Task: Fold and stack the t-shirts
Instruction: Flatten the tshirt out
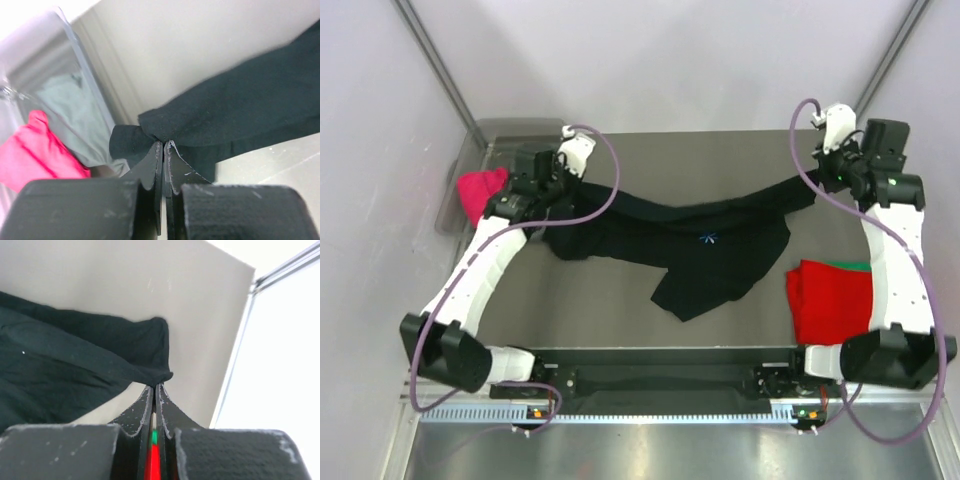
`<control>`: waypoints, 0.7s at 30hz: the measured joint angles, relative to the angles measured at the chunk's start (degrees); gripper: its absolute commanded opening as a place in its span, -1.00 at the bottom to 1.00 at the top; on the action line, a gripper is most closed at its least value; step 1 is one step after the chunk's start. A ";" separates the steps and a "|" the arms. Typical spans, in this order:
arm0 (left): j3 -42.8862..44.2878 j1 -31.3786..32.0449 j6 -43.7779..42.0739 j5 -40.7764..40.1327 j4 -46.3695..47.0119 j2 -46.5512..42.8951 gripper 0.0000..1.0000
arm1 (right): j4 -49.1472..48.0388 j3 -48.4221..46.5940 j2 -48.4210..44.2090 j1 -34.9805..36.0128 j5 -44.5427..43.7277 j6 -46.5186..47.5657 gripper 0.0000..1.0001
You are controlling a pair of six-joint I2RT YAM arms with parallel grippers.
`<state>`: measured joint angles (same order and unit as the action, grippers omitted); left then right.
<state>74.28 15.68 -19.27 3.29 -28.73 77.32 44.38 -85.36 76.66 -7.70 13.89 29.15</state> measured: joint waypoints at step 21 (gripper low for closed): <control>-6.62 0.98 -0.33 10.99 -10.23 -2.34 -1.00 | -1.55 12.83 -13.29 -1.25 -0.35 -1.25 -1.00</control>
<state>67.66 16.67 -19.59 14.28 -38.96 74.98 42.83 -72.53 63.37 -8.95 13.54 27.90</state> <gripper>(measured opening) 0.012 0.008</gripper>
